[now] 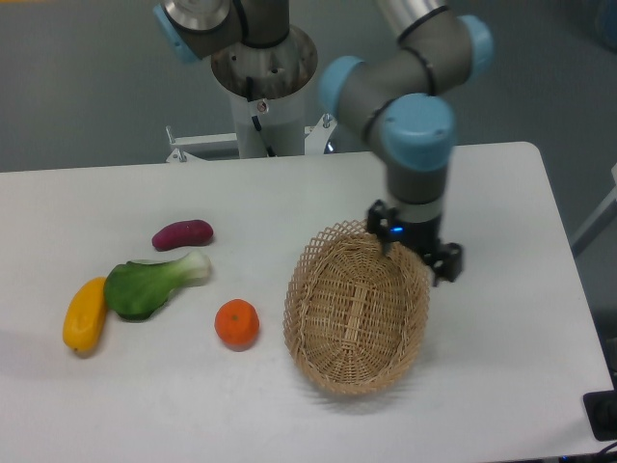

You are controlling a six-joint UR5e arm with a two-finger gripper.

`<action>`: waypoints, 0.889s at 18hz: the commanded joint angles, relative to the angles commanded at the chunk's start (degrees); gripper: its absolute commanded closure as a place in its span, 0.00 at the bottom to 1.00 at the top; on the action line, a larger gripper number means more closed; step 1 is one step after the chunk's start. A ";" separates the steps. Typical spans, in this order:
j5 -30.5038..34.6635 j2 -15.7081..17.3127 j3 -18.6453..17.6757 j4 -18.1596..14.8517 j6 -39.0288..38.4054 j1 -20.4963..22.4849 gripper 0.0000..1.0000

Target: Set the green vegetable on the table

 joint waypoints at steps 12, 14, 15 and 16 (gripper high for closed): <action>-0.62 -4.40 7.39 -6.94 11.70 7.56 0.00; -0.62 -4.40 7.39 -6.94 11.70 7.56 0.00; -0.62 -4.48 7.47 -6.94 11.70 7.56 0.00; -0.62 -4.49 7.47 -6.94 11.70 7.56 0.00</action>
